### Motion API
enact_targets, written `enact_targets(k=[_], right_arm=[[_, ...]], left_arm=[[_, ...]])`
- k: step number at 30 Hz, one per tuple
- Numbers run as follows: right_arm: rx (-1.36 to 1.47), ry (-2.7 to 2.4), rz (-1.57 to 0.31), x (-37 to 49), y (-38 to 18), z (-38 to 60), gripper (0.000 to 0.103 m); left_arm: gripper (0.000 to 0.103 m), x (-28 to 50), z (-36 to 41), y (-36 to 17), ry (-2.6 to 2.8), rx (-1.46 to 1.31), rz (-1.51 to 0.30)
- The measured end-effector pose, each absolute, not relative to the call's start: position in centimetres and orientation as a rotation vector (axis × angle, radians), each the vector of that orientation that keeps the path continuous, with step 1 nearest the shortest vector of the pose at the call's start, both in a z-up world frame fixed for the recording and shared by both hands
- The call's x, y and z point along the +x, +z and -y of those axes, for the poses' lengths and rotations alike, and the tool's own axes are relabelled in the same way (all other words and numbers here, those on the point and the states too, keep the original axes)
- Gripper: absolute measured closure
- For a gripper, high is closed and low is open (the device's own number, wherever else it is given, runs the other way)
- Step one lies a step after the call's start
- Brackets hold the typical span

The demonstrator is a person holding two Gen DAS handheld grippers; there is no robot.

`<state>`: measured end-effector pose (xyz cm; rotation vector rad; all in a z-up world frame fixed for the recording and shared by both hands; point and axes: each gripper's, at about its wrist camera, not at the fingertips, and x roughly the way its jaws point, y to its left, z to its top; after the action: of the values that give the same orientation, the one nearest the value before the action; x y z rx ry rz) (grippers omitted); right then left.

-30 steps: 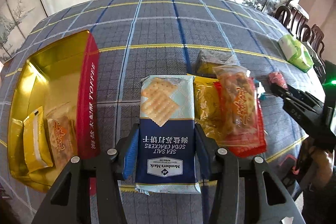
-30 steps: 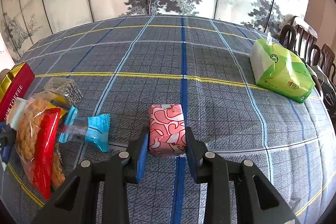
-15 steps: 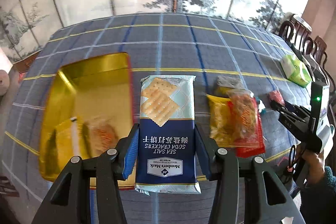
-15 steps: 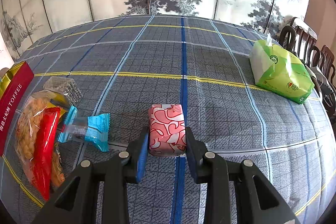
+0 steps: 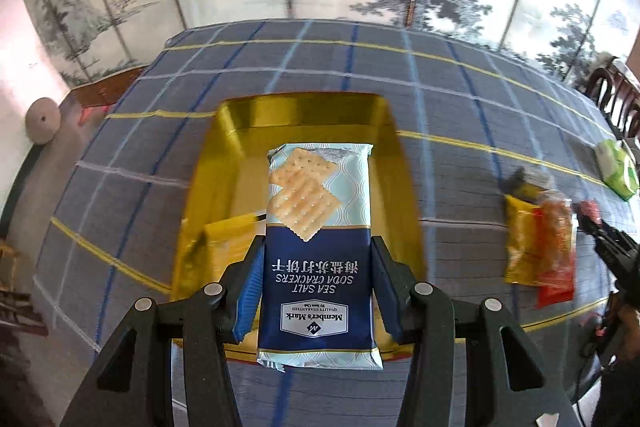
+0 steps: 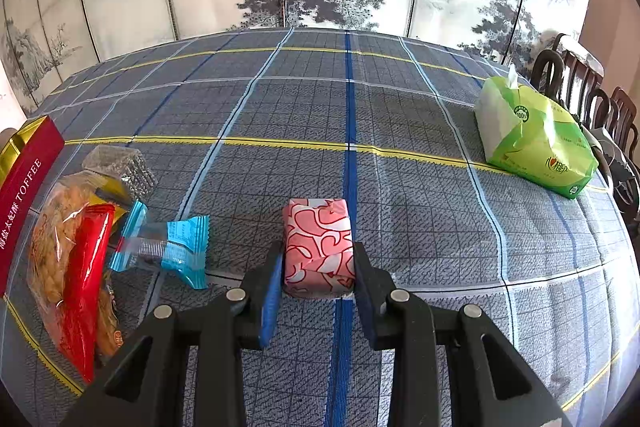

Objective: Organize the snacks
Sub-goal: 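Carry the blue soda cracker pack into the gold tin and open the left tool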

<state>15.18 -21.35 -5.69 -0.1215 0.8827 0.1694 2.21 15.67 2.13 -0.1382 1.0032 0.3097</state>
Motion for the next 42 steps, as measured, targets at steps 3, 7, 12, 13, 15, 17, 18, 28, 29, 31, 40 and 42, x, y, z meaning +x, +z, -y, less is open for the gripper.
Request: enact_targets(k=[3, 7, 12, 13, 15, 17, 18, 28, 29, 31, 40, 42], right_arm=[[-0.121, 0.168, -0.883, 15.2, -5.7, 21.3, 0.070], [-0.122, 0.165, -0.882, 15.0, -5.6, 21.5, 0.070], [-0.124, 0.162, -0.881, 15.0, -5.5, 21.5, 0.070], [-0.125, 0.162, -0.881, 14.9, -5.5, 21.5, 0.070], [-0.125, 0.162, -0.881, 15.0, -5.6, 21.5, 0.070], [-0.127, 0.159, -0.880, 14.8, -5.5, 21.6, 0.070], [-0.128, 0.158, -0.880, 14.8, -5.4, 21.6, 0.070], [-0.137, 0.152, -0.878, 14.6, -5.3, 21.7, 0.070], [-0.136, 0.153, -0.878, 14.7, -5.4, 21.6, 0.070], [-0.136, 0.153, -0.878, 14.6, -5.4, 21.6, 0.070], [-0.143, 0.150, -0.876, 14.6, -5.3, 21.7, 0.070], [-0.144, 0.150, -0.875, 14.5, -5.3, 21.7, 0.070]], left_arm=[[0.058, 2.0, -17.0, 1.3, 0.335, -0.136, -1.026], [0.058, 1.8, -18.4, 0.0, 0.355, -0.134, -1.054], [0.058, 1.7, -19.4, -1.0, 0.357, -0.129, -1.079], [0.058, 1.8, -19.4, -1.2, 0.358, -0.127, -1.083], [0.058, 1.7, -19.5, -1.6, 0.357, -0.123, -1.092], [0.058, 1.7, -19.6, -2.0, 0.361, -0.121, -1.100], [0.058, 1.7, -19.6, -2.2, 0.362, -0.120, -1.104], [0.055, 1.7, -19.8, -2.8, 0.357, -0.120, -1.106], [0.054, 1.7, -19.8, -2.8, 0.358, -0.115, -1.107], [0.053, 1.7, -19.8, -2.8, 0.358, -0.115, -1.106], [0.049, 1.3, -19.7, -2.2, 0.360, -0.109, -1.095], [0.047, 1.1, -19.7, -1.9, 0.363, -0.105, -1.090]])
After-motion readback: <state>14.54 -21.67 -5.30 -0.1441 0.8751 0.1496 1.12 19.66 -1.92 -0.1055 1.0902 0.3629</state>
